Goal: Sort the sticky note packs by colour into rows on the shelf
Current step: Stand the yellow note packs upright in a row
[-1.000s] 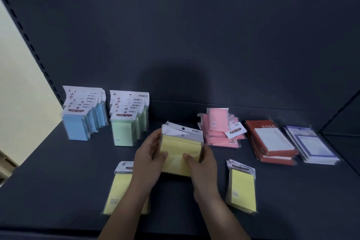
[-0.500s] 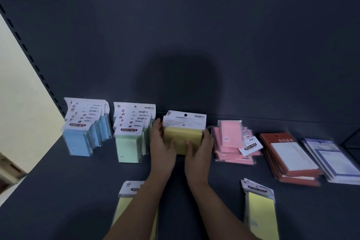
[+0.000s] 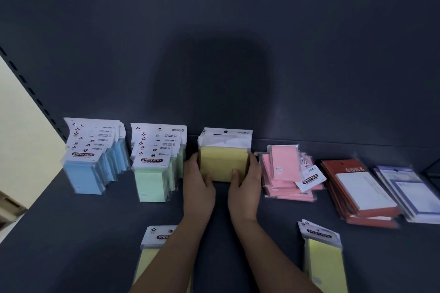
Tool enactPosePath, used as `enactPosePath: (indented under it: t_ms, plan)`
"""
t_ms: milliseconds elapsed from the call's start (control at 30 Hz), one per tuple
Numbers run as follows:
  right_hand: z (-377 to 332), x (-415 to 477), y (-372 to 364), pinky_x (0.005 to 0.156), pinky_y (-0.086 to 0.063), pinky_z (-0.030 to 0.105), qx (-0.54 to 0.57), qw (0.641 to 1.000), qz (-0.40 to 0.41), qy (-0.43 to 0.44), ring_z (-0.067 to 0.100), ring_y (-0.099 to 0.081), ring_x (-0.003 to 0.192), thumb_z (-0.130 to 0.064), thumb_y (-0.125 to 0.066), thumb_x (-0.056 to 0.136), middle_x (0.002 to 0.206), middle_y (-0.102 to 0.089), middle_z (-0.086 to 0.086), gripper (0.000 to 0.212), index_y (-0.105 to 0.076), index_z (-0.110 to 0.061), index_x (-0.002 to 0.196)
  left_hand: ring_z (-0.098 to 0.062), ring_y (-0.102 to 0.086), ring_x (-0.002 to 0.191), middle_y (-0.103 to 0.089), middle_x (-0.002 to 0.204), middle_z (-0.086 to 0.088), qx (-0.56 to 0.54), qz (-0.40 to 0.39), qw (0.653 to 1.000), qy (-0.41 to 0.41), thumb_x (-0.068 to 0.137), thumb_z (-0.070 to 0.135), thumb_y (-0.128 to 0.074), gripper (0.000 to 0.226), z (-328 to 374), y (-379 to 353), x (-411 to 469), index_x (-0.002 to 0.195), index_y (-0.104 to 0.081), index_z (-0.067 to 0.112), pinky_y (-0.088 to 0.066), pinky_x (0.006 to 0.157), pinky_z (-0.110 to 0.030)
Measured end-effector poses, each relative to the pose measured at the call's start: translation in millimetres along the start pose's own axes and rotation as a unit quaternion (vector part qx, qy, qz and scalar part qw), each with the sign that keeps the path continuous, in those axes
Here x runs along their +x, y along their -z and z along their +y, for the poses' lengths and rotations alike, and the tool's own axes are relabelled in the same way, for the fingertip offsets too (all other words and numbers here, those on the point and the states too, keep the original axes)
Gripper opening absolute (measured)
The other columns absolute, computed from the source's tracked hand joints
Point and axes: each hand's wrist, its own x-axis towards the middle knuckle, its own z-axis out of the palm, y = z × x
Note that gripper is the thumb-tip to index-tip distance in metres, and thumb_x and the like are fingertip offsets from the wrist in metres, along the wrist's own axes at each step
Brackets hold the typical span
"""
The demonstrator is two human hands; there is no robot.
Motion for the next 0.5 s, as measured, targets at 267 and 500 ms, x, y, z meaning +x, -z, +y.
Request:
enactPosePath:
  t_ms: [267,500]
  plan:
    - [1,0,0,0.105,-0.023,0.015,-0.023,1.0,0.012,-0.009,0.007,-0.039,0.126,-0.002,-0.05,0.091,0.14,-0.045,-0.001,0.052,-0.037,-0.014,0.14,-0.012,-0.04,0.121,-0.042,0.134,-0.009,0.005,0.013,1.0,-0.007,0.083,-0.01,-0.051,0.058,-1,-3,1,0.137,-0.035,0.005,-0.024,0.092,-0.006]
    - [-2,-4,3,0.112,-0.028,0.04,-0.034,0.998,-0.045,-0.042,0.023,-0.034,0.135,-0.001,-0.056,0.085,0.146,-0.036,0.013,0.068,-0.023,-0.003,0.145,-0.016,-0.04,0.122,-0.044,0.131,-0.006,-0.021,0.068,0.996,-0.05,0.075,-0.015,-0.05,0.061,25,2,-9,0.132,-0.039,0.004,-0.03,0.099,-0.015]
